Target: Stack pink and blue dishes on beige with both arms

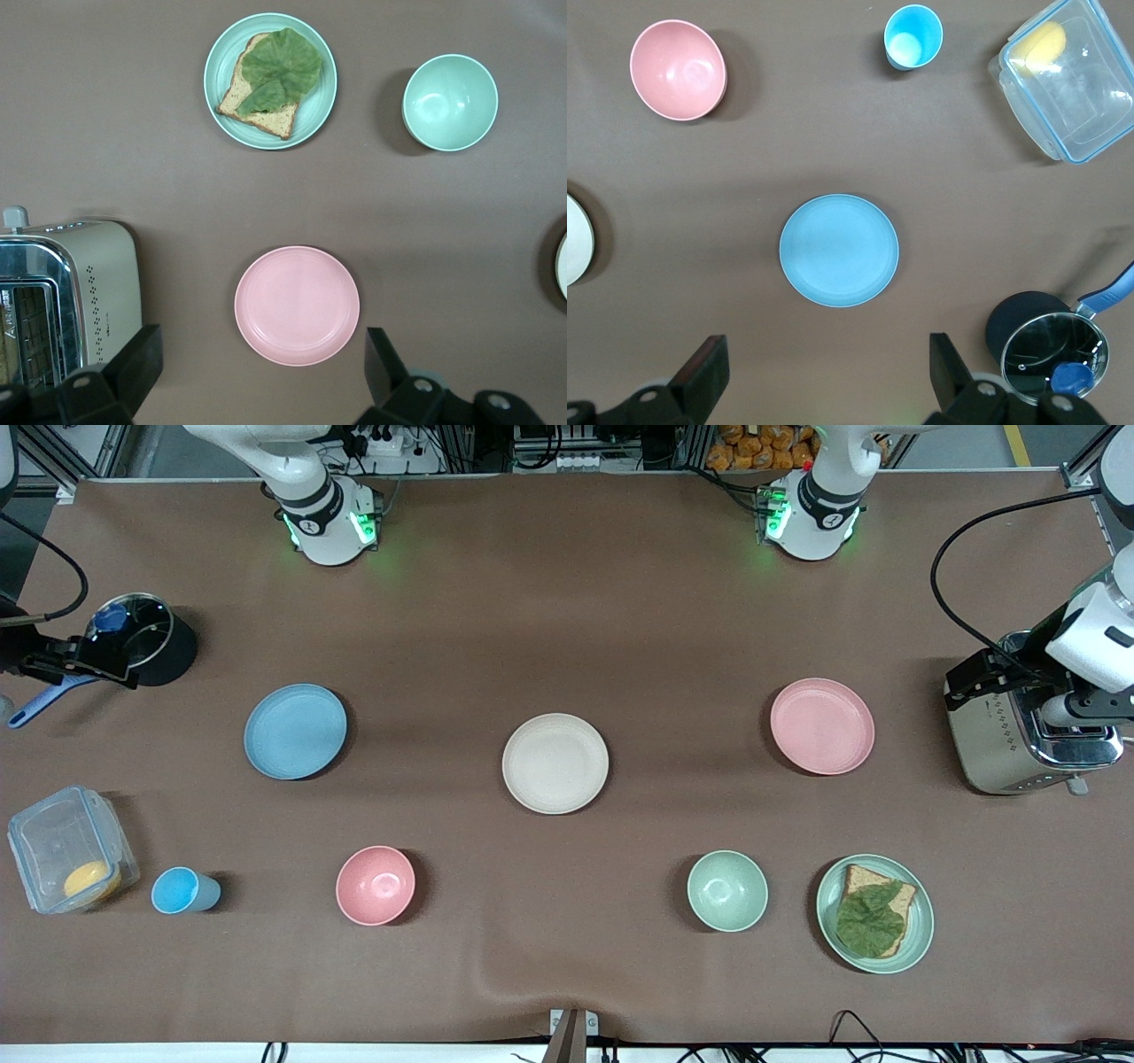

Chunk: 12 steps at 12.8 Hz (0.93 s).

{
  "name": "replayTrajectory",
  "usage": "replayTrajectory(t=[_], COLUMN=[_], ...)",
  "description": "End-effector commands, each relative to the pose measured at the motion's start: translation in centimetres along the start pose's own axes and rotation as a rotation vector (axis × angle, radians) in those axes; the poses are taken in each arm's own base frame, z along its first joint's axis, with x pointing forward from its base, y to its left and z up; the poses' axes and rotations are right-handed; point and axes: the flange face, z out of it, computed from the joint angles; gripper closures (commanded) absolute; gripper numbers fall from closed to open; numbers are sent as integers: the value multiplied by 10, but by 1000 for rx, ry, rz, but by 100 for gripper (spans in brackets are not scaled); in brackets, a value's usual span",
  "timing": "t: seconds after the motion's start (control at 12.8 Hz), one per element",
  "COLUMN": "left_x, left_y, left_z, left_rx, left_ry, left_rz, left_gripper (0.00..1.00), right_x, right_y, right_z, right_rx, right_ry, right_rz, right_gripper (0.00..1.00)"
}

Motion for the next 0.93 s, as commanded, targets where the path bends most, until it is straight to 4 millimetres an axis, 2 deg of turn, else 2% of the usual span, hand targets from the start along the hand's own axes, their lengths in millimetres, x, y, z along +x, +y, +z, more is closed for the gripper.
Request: replayTrajectory(t=[0.0,0.86], left_x=[-2,-2], left_y=[-2,0], left_z=[-2,-2], left_rx=[-20,-19], left_ry=[-1,-1], left_rz=[-9,-7], left_gripper=[0,0], right_x=[1,0], right_y=[3,7], right_z=[-2,-1], right_rx=[-8,-4], right_ry=[6,1], right_rz=[2,11], right_gripper=[0,0])
